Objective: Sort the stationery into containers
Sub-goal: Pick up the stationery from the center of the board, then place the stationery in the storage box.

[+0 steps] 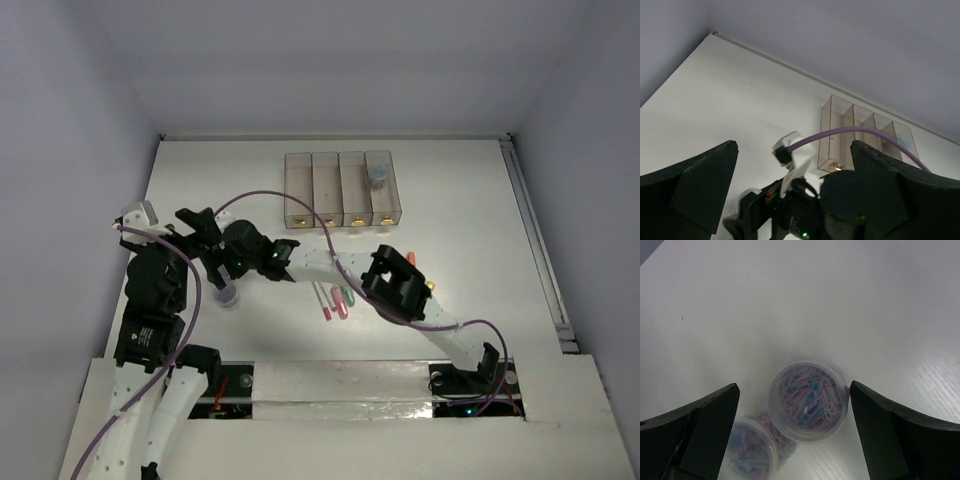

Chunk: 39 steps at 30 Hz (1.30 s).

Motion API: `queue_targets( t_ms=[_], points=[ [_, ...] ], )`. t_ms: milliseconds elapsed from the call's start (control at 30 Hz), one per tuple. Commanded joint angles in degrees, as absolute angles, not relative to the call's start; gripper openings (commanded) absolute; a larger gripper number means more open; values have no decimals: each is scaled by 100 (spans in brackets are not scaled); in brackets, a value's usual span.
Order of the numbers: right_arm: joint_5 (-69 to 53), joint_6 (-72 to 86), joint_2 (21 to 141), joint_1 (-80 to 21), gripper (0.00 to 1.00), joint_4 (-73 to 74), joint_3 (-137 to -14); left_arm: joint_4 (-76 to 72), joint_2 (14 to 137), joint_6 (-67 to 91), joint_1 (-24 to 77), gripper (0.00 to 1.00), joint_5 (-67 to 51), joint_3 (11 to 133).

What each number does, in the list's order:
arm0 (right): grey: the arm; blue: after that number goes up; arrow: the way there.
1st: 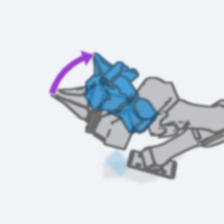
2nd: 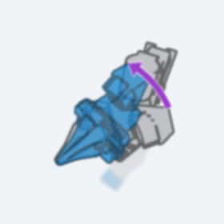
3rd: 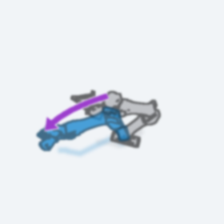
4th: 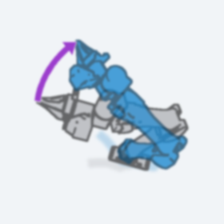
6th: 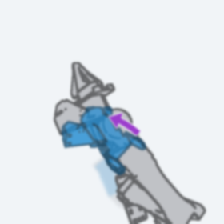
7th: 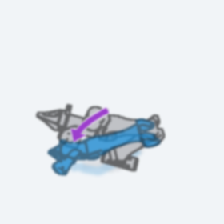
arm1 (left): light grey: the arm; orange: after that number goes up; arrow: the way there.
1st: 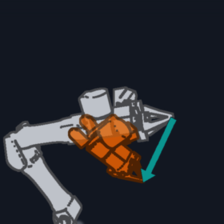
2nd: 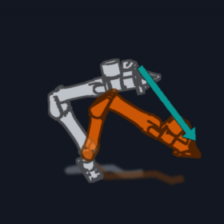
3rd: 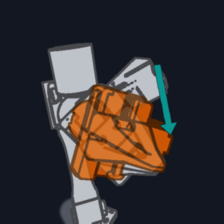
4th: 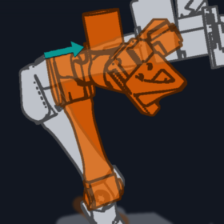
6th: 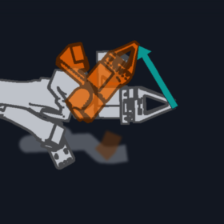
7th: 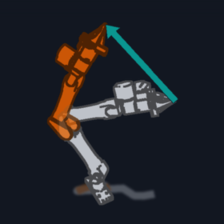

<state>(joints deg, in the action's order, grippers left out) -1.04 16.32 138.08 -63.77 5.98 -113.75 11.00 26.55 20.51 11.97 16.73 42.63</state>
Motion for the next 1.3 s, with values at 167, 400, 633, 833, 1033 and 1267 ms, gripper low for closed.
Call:
queue_targets(
  t_ms=[167,400,633,833,1033,1267],
  points=[
    [754,1582,14291,-6565,75,967,-11980,888,2611,2039,1178,96,1460,4359],
    [1282,1547,13712,-6565,49,291,-11645,791,2663,1986,1178,96,1187,4316],
    [1512,1617,12395,-6153,48,-535,-10619,677,2724,1925,1178,95,836,4245],
    [976,1794,10882,-4950,48,-616,-8949,159,2873,1784,1230,95,-534,4026],
    [792,1503,10222,-3502,48,113,-8253,-158,3287,1767,1283,95,-1827,3973],
    [914,1072,10626,-2568,48,896,-8552,-185,3647,1802,1283,97,-2224,3981]
  ],
)
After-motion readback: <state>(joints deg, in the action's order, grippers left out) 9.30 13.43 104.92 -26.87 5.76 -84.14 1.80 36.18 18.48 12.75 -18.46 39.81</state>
